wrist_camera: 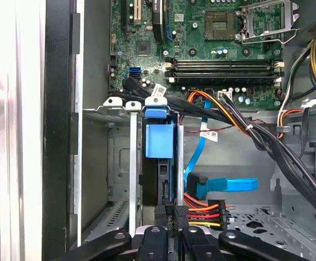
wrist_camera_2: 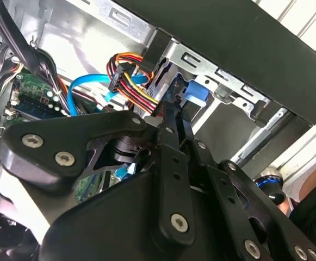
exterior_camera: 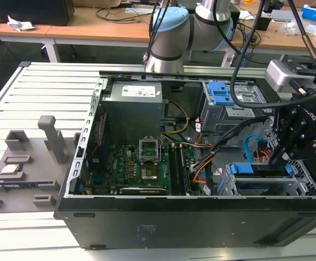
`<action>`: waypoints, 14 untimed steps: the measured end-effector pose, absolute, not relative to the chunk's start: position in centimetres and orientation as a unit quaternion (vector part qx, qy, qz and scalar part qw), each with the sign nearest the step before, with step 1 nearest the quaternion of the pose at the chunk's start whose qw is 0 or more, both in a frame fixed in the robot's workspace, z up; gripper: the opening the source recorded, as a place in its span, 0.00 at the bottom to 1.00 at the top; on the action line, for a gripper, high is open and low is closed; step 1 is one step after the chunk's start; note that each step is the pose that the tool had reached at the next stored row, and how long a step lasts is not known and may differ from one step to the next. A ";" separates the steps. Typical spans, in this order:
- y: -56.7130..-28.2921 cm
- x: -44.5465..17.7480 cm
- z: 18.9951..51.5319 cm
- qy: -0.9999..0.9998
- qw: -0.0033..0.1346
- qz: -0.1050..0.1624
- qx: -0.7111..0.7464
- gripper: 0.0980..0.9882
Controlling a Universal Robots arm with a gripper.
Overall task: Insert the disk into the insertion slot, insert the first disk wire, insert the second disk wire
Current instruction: 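Insert the first disk wire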
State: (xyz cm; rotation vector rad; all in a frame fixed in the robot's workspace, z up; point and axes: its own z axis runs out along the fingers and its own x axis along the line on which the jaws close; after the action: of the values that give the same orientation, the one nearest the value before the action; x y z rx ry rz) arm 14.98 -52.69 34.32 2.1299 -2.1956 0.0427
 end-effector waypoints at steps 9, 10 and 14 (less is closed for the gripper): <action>-52.7 15.1 34.1 -0.717 0.041 0.014 0.696 0.08; -52.7 15.1 34.1 -0.717 0.041 0.014 0.696 0.08; -52.7 15.1 33.8 -0.717 0.041 0.014 0.696 0.08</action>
State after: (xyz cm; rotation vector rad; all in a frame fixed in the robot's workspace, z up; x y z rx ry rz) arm 15.09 -52.66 33.82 2.1302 -2.1953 0.0426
